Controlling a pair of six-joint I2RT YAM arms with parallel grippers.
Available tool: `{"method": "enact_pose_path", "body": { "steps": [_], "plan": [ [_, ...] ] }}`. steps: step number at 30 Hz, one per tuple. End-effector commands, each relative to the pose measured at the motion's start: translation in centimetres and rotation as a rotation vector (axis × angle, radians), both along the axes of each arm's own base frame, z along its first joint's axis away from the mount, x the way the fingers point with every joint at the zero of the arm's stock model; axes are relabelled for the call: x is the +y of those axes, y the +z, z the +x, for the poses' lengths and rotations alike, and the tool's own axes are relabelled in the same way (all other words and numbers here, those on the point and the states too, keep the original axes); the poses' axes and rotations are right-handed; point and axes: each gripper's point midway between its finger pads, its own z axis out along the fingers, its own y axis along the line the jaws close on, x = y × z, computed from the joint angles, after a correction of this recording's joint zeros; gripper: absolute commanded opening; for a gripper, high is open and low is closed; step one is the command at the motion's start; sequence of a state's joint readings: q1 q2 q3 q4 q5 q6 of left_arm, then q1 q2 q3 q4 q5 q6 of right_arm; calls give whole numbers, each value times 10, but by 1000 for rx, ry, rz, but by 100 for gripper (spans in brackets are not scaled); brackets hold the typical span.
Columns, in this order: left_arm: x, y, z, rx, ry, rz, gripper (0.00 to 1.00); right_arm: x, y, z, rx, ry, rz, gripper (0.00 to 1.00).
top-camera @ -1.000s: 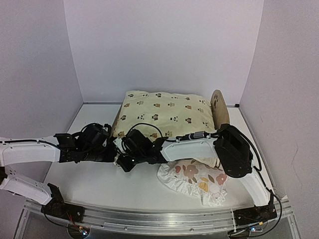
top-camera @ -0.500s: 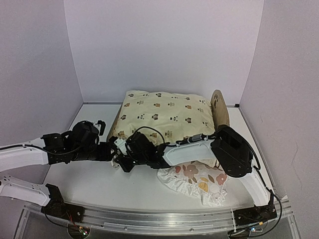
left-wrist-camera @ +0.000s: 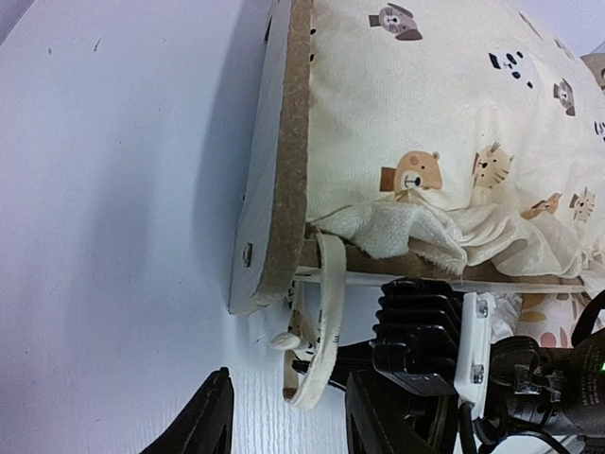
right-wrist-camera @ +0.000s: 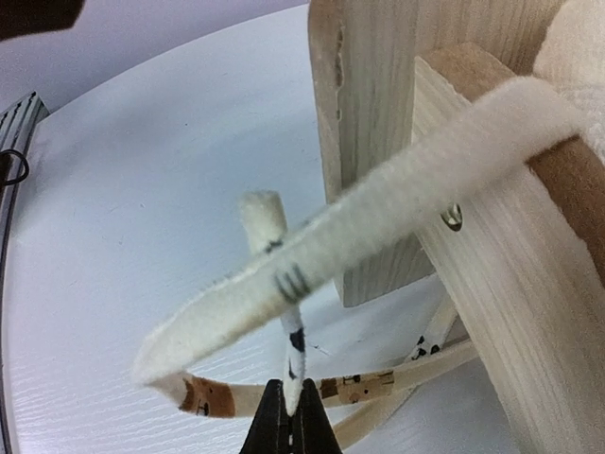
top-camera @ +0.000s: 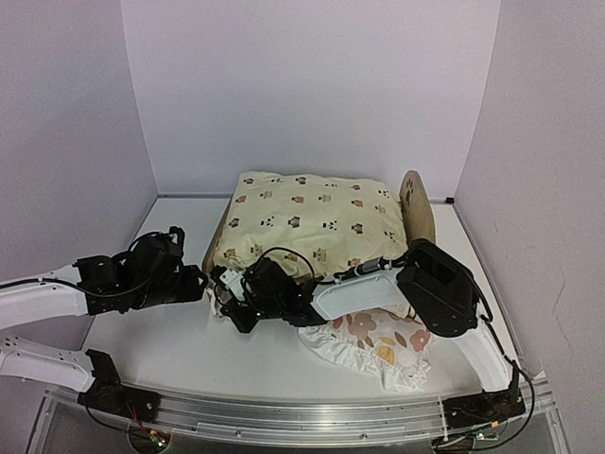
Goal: Set up the pet bed
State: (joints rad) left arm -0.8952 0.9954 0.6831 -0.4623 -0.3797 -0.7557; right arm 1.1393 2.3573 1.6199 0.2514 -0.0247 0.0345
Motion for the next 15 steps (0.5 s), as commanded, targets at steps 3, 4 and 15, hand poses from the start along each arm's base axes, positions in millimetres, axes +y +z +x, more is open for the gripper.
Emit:
{"method": "enact_pose_path", "body": {
  "steps": [3,4,15],
  "plan": [
    [6,-4,12,-3,43,-43,36,10,32,-1,-20,19,94,0],
    [6,-5,14,-2,40,-53,35,10,33,-1,-21,22,98,0],
    [-6,-2,28,-11,-42,-163,31,9,39,-3,-30,29,109,0]
  ]
}}
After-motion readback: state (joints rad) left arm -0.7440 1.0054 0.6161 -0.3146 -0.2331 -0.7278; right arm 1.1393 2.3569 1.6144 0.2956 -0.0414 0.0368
